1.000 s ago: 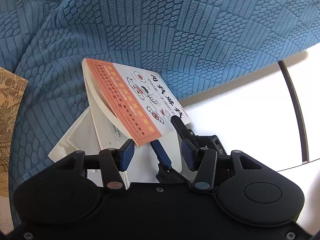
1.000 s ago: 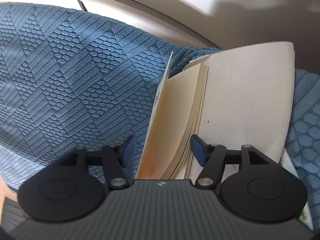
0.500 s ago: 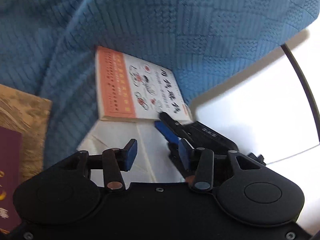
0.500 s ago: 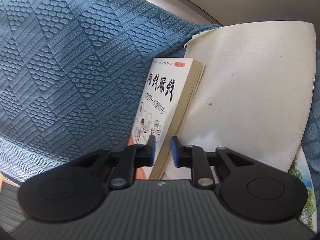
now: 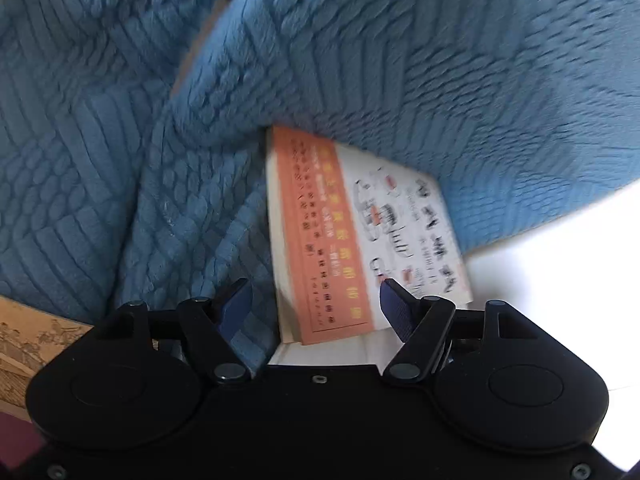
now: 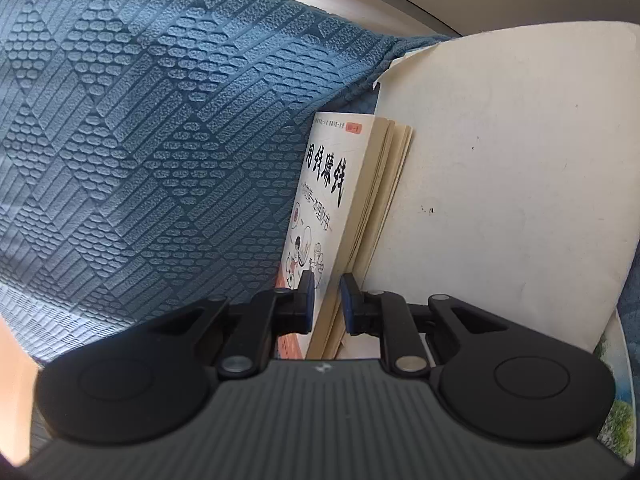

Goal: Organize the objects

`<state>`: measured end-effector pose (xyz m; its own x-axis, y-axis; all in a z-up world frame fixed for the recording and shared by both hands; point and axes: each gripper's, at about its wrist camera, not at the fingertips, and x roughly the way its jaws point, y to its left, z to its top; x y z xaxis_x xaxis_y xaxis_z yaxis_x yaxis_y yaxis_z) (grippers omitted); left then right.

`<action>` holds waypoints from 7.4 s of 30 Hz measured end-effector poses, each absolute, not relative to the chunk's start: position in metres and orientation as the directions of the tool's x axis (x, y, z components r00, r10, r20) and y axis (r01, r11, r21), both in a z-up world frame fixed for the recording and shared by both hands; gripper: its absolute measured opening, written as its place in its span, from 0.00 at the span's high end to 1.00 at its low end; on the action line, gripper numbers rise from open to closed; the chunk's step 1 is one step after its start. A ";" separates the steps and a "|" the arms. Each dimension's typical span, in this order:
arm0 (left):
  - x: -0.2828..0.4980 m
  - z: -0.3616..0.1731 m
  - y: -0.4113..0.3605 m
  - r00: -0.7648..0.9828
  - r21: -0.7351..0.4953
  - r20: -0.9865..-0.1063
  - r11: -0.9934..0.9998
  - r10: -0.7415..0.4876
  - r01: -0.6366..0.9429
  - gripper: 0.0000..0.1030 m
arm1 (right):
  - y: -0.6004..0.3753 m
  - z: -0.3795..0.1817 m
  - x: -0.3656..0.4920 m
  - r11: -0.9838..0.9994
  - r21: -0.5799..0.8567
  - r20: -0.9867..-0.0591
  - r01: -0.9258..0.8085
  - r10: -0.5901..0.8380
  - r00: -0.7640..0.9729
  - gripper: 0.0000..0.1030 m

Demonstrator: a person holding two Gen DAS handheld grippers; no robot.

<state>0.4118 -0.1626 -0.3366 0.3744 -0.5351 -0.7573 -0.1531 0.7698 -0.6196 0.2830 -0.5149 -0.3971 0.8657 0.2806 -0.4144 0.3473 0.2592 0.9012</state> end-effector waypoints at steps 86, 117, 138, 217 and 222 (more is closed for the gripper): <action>0.377 -0.381 -0.206 0.398 -0.835 -0.473 0.254 -0.786 -0.489 0.77 | -0.552 -0.319 0.214 0.368 0.879 -0.420 0.303 0.297 0.858 0.81; 0.242 -0.180 -0.067 0.391 -0.938 -0.345 0.303 -0.853 -0.168 0.81 | -0.440 -0.161 0.108 0.378 0.917 -0.289 0.123 0.421 0.860 0.79; 0.183 -0.147 0.100 0.580 -0.937 -0.339 0.324 -0.741 -0.133 0.81 | -0.311 -0.140 0.181 0.313 0.950 -0.220 -0.009 0.688 0.691 0.78; 0.106 -0.275 0.056 0.435 -0.655 -0.750 0.647 -0.497 -0.390 0.48 | -0.320 -0.270 0.162 0.736 0.651 -0.689 0.189 0.467 0.554 0.45; 0.123 -0.275 0.053 0.442 -0.567 -0.804 0.734 -0.397 -0.373 0.41 | -0.291 -0.270 0.150 0.801 0.589 -0.705 0.106 0.445 0.553 0.45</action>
